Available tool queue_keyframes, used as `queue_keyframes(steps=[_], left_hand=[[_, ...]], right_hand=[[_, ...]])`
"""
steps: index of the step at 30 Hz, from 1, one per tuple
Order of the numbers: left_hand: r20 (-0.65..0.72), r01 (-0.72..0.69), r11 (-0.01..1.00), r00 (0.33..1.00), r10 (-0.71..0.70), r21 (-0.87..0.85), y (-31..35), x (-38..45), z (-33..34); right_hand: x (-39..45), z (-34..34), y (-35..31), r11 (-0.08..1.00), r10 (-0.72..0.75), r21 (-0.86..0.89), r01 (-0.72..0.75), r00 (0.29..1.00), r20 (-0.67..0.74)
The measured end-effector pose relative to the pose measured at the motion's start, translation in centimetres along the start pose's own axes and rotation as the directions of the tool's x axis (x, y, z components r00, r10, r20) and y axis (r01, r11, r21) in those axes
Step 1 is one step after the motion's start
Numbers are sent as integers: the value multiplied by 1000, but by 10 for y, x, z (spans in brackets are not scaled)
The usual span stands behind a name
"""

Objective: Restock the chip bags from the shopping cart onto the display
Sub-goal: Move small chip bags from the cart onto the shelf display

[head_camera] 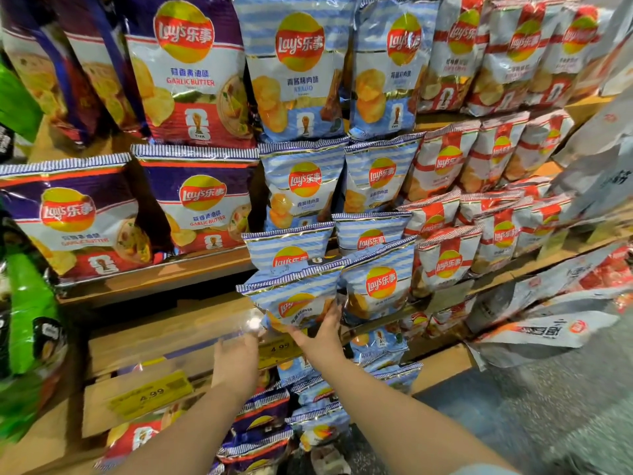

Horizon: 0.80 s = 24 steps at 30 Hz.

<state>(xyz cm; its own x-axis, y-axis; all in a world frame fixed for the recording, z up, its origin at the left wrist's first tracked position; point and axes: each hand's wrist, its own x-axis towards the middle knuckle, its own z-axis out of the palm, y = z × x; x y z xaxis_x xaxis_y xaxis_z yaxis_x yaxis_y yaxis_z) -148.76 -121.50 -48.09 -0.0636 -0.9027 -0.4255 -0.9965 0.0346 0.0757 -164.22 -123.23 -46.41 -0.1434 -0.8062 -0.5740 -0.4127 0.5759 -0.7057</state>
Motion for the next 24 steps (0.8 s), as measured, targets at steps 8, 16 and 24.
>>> queue_keyframes(steps=[8, 16, 24], left_hand=[[-14, -96, 995, 995, 97, 36, -8, -6, 9], [-104, -98, 994, 990, 93, -44, -15, 2, 12], [-74, -86, 996, 994, 86, 0, -3, 5, 0]], right_hand=[[7, 8, 5, 997, 27, 80, -23, 998, -56], [5, 3, 14, 985, 16, -168, -40, 990, -140], [-12, 4, -5, 973, -218, 21, 229, 949, -226]])
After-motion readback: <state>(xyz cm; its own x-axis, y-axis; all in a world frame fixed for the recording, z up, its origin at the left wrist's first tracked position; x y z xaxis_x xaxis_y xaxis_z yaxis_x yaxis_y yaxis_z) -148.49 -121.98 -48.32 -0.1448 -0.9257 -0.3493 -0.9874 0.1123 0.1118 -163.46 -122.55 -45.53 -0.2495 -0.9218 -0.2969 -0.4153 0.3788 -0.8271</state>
